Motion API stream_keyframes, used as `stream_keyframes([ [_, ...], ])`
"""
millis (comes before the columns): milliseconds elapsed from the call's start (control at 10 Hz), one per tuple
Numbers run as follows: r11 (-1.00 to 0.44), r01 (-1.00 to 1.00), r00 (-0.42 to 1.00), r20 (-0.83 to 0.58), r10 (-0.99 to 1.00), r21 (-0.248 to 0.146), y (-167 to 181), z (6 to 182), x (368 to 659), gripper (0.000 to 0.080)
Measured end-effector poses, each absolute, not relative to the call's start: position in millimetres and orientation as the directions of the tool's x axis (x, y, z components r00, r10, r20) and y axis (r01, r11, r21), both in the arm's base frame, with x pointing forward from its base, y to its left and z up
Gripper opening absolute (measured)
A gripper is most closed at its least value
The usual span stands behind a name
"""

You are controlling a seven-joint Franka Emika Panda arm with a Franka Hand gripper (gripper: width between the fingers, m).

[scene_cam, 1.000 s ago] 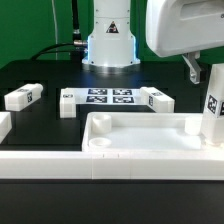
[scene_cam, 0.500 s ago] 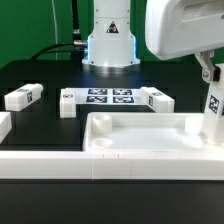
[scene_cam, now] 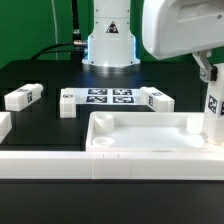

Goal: Assemble desk

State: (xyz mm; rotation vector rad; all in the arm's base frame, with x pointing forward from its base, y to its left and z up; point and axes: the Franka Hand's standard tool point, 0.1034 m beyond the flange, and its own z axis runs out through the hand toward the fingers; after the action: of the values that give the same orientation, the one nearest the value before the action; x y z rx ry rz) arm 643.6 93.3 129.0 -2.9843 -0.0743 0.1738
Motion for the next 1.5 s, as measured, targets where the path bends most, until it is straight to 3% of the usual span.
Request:
stream_keyframes([
  [600,-0.868,-0.476,0.879,-0.097,-0.467,-0.141,92.3,128.3,638.0,0.0292],
  [900,-0.655,-0.749,0.662,-0.145,-0.735,-0.103,96.1,128.2,637.4,0.0292],
  [1200,-0.503,-0.860,0.509,-0.183,-0.841,-0.083,101.6,127.8,636.6,0.0292],
  [1400,-0.466,-0.881,0.472,-0.194,-0.860,-0.080,104.2,127.9,636.4,0.0337],
  [1500,-0.515,-0.852,0.522,-0.192,-0.831,-0.088,103.7,127.9,635.8,0.0506],
])
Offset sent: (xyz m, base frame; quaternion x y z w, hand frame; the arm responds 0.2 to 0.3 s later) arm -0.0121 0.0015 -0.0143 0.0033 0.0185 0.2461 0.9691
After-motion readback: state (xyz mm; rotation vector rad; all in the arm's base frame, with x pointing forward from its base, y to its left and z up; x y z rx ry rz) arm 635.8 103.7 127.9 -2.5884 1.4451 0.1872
